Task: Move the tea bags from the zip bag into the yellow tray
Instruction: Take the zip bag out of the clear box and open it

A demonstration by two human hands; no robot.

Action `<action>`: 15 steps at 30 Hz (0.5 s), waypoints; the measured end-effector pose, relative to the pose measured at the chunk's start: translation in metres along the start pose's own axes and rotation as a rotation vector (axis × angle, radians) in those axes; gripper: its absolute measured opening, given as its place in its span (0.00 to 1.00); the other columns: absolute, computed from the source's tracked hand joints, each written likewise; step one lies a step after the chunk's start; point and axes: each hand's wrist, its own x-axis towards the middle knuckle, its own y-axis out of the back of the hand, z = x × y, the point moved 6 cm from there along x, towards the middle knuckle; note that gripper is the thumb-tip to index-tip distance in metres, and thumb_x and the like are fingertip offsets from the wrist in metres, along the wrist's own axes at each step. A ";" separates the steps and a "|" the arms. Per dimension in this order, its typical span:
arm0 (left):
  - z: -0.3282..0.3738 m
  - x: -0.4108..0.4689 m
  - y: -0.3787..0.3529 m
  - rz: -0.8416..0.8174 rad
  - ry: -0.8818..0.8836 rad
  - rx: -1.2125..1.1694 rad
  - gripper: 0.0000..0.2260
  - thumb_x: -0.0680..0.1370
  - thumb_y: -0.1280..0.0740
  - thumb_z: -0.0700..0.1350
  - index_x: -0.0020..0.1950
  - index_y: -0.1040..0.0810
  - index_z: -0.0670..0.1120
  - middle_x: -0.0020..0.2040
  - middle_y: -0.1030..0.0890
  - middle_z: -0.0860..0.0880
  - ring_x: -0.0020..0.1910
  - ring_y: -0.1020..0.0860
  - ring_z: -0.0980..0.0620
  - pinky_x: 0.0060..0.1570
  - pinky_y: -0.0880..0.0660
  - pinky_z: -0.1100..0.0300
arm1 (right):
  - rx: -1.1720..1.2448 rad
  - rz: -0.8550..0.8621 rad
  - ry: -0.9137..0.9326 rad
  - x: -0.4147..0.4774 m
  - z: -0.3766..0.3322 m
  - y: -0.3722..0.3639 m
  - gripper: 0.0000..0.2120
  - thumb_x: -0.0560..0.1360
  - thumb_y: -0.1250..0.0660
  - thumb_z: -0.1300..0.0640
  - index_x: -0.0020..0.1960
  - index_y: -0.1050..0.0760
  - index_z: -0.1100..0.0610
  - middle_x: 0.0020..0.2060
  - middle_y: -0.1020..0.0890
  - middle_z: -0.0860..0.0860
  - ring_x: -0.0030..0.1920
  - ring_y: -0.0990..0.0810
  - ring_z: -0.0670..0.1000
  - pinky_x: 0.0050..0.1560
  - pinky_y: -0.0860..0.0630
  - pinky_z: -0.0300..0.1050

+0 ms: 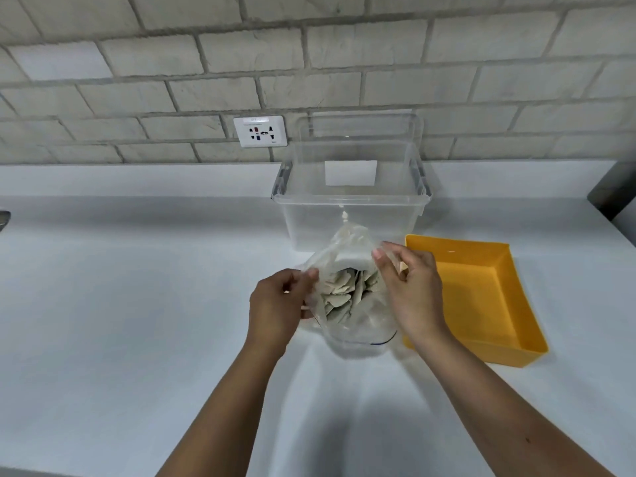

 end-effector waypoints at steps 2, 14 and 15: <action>-0.003 0.001 -0.005 -0.080 0.122 -0.175 0.12 0.79 0.31 0.50 0.45 0.15 0.43 0.42 0.14 0.46 0.41 0.17 0.49 0.40 0.18 0.60 | 0.031 -0.037 -0.014 -0.001 0.000 -0.003 0.14 0.76 0.34 0.43 0.57 0.19 0.48 0.50 0.23 0.45 0.45 0.23 0.42 0.47 0.30 0.30; -0.026 0.028 -0.038 -0.348 0.612 -0.925 0.22 0.81 0.40 0.58 0.44 0.21 0.40 0.34 0.17 0.45 0.34 0.17 0.49 0.47 0.18 0.53 | 1.050 -0.329 -0.994 0.001 0.028 -0.030 0.13 0.78 0.35 0.51 0.39 0.21 0.57 0.36 0.17 0.53 0.35 0.16 0.50 0.41 0.17 0.48; -0.027 0.031 -0.034 -0.365 0.614 -0.890 0.22 0.80 0.38 0.58 0.47 0.19 0.39 0.39 0.16 0.44 0.37 0.16 0.47 0.47 0.18 0.52 | 1.078 -0.339 -1.024 0.002 0.028 -0.032 0.12 0.78 0.35 0.51 0.40 0.21 0.58 0.34 0.17 0.53 0.33 0.17 0.50 0.38 0.17 0.46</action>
